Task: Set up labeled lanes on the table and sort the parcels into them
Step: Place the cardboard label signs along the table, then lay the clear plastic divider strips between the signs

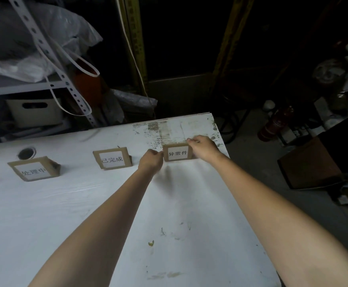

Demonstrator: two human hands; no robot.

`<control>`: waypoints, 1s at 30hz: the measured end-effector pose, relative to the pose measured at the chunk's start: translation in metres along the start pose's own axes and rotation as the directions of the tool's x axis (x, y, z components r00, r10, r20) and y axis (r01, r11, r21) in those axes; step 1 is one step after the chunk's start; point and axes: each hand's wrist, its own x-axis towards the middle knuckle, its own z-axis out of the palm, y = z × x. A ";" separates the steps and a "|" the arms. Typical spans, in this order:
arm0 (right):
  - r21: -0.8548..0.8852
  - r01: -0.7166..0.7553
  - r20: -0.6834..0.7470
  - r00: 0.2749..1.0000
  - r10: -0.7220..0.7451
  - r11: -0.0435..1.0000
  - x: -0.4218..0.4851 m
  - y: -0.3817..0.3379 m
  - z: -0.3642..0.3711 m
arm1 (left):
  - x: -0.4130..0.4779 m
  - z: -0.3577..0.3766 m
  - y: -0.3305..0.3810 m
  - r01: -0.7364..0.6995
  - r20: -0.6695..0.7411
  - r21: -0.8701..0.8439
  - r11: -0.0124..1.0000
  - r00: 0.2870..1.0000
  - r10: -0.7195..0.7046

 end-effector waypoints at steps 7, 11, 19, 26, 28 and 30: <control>-0.436 0.078 0.117 0.993 -0.029 0.897 -0.033 -0.061 -0.049 | -0.054 -0.069 0.030 -0.147 0.098 0.524 0.839 0.989 0.112; -0.559 0.189 0.187 0.977 -0.099 0.807 -0.066 -0.120 -0.054 | -0.092 -0.135 0.037 -0.185 0.096 0.651 0.737 0.982 0.161; -0.502 0.434 0.404 0.882 -0.240 0.748 -0.143 -0.256 0.000 | -0.164 -0.291 -0.012 -0.006 -0.158 0.619 0.786 0.979 0.131; -0.568 0.607 0.484 0.792 -0.371 0.555 -0.221 -0.379 0.124 | -0.243 -0.434 -0.117 0.104 -0.314 0.497 0.862 0.947 0.067; -0.571 0.649 0.511 0.760 -0.402 0.503 -0.251 -0.411 0.167 | -0.266 -0.477 -0.158 0.149 -0.359 0.476 0.867 0.933 0.037; -0.574 0.681 0.531 0.732 -0.427 0.454 -0.285 -0.443 0.217 | -0.294 -0.525 -0.206 0.205 -0.402 0.444 0.872 0.915 -0.010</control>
